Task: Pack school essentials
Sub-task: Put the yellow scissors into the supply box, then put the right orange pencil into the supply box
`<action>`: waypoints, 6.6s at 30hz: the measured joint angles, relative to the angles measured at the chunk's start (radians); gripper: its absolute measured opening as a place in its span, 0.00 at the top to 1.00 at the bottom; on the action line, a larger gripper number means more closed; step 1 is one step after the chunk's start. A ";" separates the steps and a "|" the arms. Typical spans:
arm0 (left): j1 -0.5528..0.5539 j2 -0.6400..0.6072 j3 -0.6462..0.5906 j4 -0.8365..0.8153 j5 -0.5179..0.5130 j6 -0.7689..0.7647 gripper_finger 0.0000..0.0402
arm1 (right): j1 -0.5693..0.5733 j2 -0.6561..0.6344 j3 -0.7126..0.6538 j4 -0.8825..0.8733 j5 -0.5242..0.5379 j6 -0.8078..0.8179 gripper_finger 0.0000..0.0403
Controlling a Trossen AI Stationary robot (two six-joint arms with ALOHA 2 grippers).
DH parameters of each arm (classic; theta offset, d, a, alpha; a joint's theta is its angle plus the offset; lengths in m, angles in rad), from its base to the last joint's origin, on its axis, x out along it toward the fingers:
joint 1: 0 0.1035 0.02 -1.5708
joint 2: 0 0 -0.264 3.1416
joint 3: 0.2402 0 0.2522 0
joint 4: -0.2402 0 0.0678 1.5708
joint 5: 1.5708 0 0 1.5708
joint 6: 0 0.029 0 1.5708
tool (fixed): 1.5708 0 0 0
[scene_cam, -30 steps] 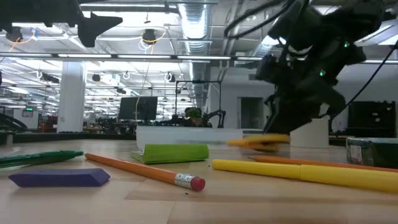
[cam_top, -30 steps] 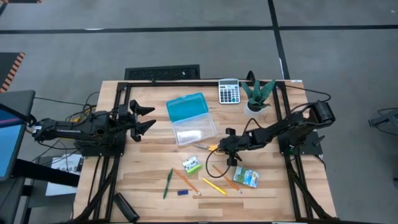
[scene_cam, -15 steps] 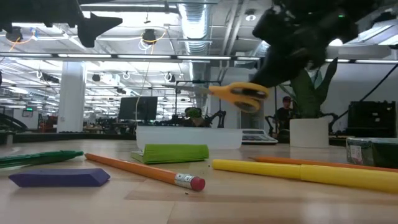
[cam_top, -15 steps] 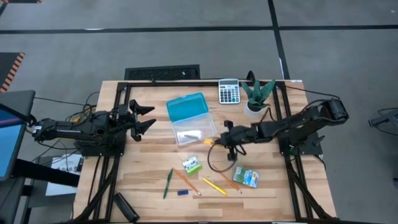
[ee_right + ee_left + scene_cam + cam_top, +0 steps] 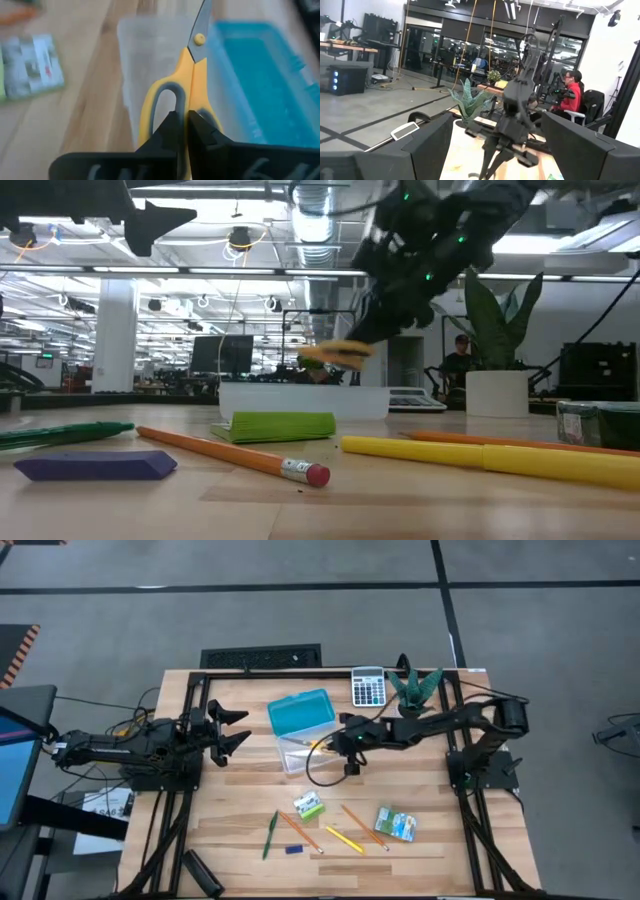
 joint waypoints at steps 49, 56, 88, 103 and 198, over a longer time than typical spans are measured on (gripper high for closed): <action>0.002 0.000 0.000 0.000 -0.023 0.034 0.25 | 0.690 -0.407 -0.072 -0.902 -0.021 1.303 0.52; 0.002 0.000 0.000 0.000 -0.023 0.025 0.25 | 0.912 -0.470 -0.071 -0.936 0.055 1.686 0.40; 0.002 0.000 0.000 0.000 -0.026 -0.048 0.25 | 0.809 0.117 -0.068 -0.116 0.356 1.300 0.44; 0.002 0.000 0.000 0.000 -0.046 -0.020 0.25 | 0.828 -0.053 -0.060 -0.427 0.560 1.270 0.44; 0.002 0.000 0.000 -0.002 -0.101 -0.040 0.25 | 0.946 0.225 -0.523 0.513 0.929 1.137 0.88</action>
